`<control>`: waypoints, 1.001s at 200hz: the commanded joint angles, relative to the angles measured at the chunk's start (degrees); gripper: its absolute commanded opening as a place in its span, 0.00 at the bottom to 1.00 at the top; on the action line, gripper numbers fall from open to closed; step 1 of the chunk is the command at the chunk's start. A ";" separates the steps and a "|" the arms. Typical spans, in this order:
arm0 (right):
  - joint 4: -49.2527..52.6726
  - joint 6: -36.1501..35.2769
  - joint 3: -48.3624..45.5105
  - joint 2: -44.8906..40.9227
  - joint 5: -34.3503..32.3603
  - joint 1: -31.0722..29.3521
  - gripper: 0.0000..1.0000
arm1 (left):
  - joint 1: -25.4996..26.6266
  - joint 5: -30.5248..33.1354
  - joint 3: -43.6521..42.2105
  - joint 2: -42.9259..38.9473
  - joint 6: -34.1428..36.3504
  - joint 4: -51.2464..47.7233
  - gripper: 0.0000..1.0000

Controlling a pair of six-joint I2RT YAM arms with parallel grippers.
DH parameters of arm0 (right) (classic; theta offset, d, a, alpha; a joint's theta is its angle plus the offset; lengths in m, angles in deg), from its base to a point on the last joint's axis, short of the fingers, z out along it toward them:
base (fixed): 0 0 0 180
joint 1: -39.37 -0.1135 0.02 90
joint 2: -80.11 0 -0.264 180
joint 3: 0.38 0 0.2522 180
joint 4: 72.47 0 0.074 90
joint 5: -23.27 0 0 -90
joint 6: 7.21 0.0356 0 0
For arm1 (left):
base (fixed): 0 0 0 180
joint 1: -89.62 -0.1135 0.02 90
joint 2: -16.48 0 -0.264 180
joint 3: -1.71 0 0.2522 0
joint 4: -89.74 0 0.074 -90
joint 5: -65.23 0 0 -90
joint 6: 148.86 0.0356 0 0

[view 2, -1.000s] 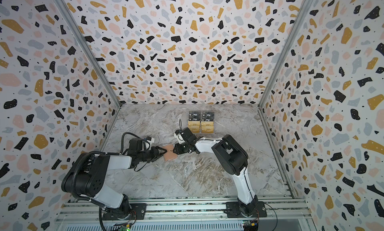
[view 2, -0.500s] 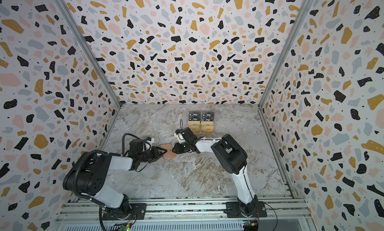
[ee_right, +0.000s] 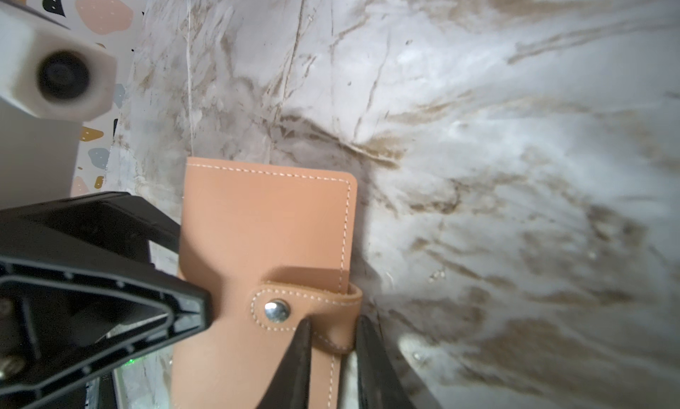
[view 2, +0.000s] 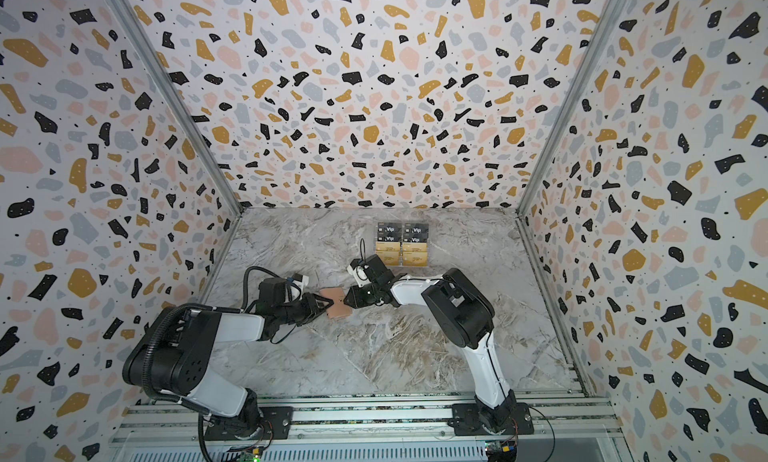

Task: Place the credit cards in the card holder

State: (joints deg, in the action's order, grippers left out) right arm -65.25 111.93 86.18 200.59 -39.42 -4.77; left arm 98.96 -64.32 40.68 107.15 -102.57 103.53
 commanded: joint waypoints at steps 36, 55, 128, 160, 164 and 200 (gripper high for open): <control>4.32 -0.49 -0.19 -0.35 0.83 -0.77 0.24 | 0.63 0.50 1.92 -0.32 0.36 -0.25 0.05; 4.19 -0.84 -0.15 -2.25 0.60 -0.77 0.27 | 0.61 1.25 2.28 -1.18 -0.37 -0.53 0.01; 6.38 -5.16 0.17 -13.53 -4.90 -2.97 0.41 | 3.09 12.99 11.39 -12.17 1.64 -23.51 0.00; 10.23 -9.32 3.11 -17.12 -9.58 -4.53 0.45 | 6.29 16.90 15.54 -15.09 0.26 -29.48 0.00; 10.96 -9.86 3.74 -17.20 -10.06 -4.55 0.45 | 6.55 17.03 15.92 -15.47 0.12 -29.88 0.00; 13.32 -13.48 6.73 -16.71 -14.05 -5.94 0.46 | 9.10 16.85 20.49 -16.18 1.32 -34.99 0.00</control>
State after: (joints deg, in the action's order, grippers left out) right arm -56.40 102.56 90.66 184.59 -48.97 -10.11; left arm 106.70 -48.32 58.03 91.92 -101.93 73.47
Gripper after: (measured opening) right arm 0.456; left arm 0.101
